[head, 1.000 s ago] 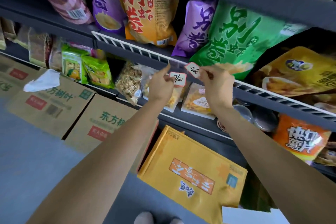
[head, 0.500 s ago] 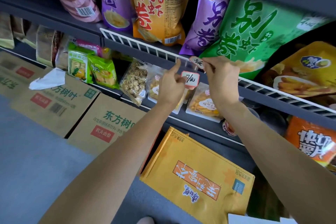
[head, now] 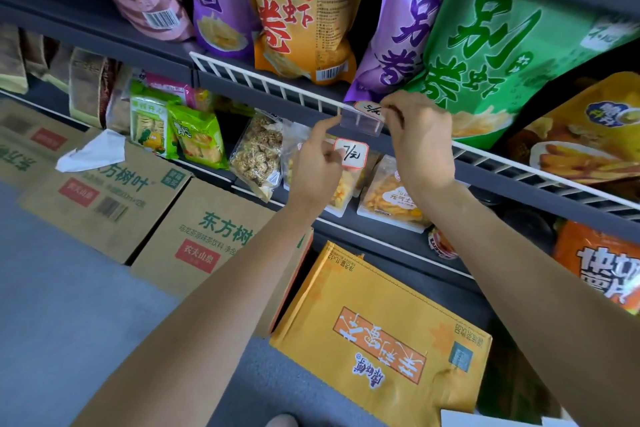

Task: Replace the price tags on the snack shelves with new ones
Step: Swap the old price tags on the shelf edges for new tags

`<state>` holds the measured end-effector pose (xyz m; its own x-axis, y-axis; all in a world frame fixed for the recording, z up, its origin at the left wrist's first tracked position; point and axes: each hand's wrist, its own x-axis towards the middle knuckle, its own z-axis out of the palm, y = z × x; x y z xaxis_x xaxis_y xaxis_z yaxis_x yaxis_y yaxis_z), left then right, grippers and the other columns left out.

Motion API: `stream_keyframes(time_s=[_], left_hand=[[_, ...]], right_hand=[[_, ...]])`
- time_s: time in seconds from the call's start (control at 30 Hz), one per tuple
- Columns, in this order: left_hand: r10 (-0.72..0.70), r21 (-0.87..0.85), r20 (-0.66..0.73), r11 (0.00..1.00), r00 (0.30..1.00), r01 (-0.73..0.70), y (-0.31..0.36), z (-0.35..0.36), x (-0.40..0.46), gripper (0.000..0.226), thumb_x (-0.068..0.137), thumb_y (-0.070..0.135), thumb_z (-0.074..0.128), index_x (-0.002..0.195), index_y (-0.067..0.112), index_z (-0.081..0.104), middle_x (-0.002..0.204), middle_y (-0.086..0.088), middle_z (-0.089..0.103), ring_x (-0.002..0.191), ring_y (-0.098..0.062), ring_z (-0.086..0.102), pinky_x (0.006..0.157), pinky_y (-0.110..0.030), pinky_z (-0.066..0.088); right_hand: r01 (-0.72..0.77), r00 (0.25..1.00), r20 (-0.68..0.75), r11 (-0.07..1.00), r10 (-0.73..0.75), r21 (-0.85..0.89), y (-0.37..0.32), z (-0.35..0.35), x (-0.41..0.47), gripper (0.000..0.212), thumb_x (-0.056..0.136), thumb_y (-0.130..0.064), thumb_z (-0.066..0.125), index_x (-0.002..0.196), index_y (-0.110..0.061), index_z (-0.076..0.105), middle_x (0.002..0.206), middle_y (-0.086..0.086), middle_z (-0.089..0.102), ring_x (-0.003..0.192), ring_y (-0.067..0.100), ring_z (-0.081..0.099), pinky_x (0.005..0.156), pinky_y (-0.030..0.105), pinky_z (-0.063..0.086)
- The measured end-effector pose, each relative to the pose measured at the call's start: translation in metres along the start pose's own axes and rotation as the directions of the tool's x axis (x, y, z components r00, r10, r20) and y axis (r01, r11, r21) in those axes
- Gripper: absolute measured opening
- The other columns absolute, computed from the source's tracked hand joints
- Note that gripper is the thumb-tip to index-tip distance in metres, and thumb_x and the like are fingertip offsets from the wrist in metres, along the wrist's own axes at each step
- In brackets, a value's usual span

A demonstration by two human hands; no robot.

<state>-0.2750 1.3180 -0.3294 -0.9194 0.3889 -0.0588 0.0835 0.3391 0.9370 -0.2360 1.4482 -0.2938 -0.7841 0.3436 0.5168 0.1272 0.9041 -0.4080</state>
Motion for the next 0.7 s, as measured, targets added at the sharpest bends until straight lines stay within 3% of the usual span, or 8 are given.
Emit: stream_keyframes(time_s=[0.1, 0.23, 0.33, 0.43, 0.5, 0.63, 0.7], left_hand=[[0.040, 0.093, 0.054, 0.995, 0.998, -0.045, -0.006, -0.009, -0.005, 0.052, 0.089, -0.007, 0.043, 0.133, 0.020, 0.044, 0.053, -0.004, 0.043, 0.046, -0.006, 0.042, 0.047, -0.017, 0.032], [0.035, 0.154, 0.106, 0.987, 0.994, -0.051, -0.005, -0.018, -0.002, 0.052, 0.091, -0.006, 0.044, 0.133, 0.023, 0.044, 0.055, 0.003, 0.042, 0.041, 0.004, 0.047, 0.042, -0.008, 0.030], [0.043, 0.218, 0.108, 0.974, 0.993, -0.066, -0.003, -0.022, 0.001, 0.052, 0.090, -0.002, 0.048, 0.132, 0.028, 0.046, 0.057, 0.006, 0.046, 0.044, 0.003, 0.046, 0.044, -0.011, 0.030], [0.039, 0.238, 0.131, 0.969, 0.991, -0.070, -0.003, -0.025, 0.002, 0.052, 0.090, -0.001, 0.049, 0.132, 0.030, 0.046, 0.060, 0.003, 0.049, 0.045, 0.001, 0.046, 0.043, -0.008, 0.032], [0.032, 0.246, 0.144, 0.967, 0.989, -0.067, -0.002, -0.027, 0.004, 0.052, 0.090, -0.002, 0.048, 0.132, 0.029, 0.045, 0.063, 0.001, 0.051, 0.045, 0.003, 0.049, 0.041, -0.006, 0.032], [0.029, 0.280, 0.148, 0.958, 0.989, -0.070, 0.000, -0.028, 0.011, 0.051, 0.091, 0.001, 0.049, 0.133, 0.029, 0.045, 0.075, -0.010, 0.064, 0.062, -0.005, 0.061, 0.047, -0.008, 0.039], [0.026, 0.279, 0.155, 0.958, 0.988, -0.069, 0.000, -0.028, 0.012, 0.050, 0.091, 0.001, 0.048, 0.132, 0.030, 0.045, 0.080, -0.014, 0.065, 0.072, -0.014, 0.065, 0.050, -0.008, 0.040]], right_hand=[[0.042, 0.998, 0.041, 0.998, -0.040, -0.046, 0.001, 0.008, 0.001, 0.020, 0.069, 0.018, 0.056, 0.081, 0.003, 0.063, 0.071, 0.019, 0.058, 0.058, 0.036, 0.054, 0.050, 0.042, 0.049], [0.082, 0.990, 0.126, 0.988, -0.066, -0.131, 0.002, 0.022, -0.001, 0.028, 0.056, 0.024, 0.060, 0.075, 0.003, 0.061, 0.069, 0.019, 0.054, 0.053, 0.035, 0.051, 0.045, 0.040, 0.049], [0.117, 0.982, 0.165, 0.978, -0.089, -0.170, -0.002, 0.028, -0.008, 0.038, 0.043, 0.029, 0.063, 0.073, 0.005, 0.062, 0.073, 0.021, 0.053, 0.058, 0.034, 0.054, 0.042, 0.033, 0.047], [0.153, 0.973, 0.209, 0.950, -0.098, -0.270, -0.006, 0.025, -0.015, 0.045, 0.043, 0.027, 0.066, 0.082, 0.005, 0.065, 0.080, 0.020, 0.058, 0.069, 0.034, 0.056, 0.047, 0.028, 0.035], [0.190, 0.973, 0.188, 0.922, -0.132, -0.337, -0.005, 0.022, -0.017, 0.047, 0.040, 0.024, 0.063, 0.080, 0.001, 0.066, 0.072, 0.016, 0.058, 0.063, 0.032, 0.056, 0.046, 0.027, 0.036], [0.258, 0.965, 0.157, 0.856, -0.209, -0.448, -0.005, 0.018, -0.012, 0.033, 0.046, 0.009, 0.046, 0.068, -0.008, 0.064, 0.057, 0.007, 0.055, 0.052, 0.025, 0.052, 0.042, 0.020, 0.028], [0.288, 0.957, 0.158, 0.825, -0.241, -0.487, -0.005, 0.017, -0.013, 0.038, 0.053, 0.007, 0.032, 0.066, -0.010, 0.064, 0.057, 0.005, 0.056, 0.051, 0.023, 0.052, 0.041, 0.019, 0.023]])
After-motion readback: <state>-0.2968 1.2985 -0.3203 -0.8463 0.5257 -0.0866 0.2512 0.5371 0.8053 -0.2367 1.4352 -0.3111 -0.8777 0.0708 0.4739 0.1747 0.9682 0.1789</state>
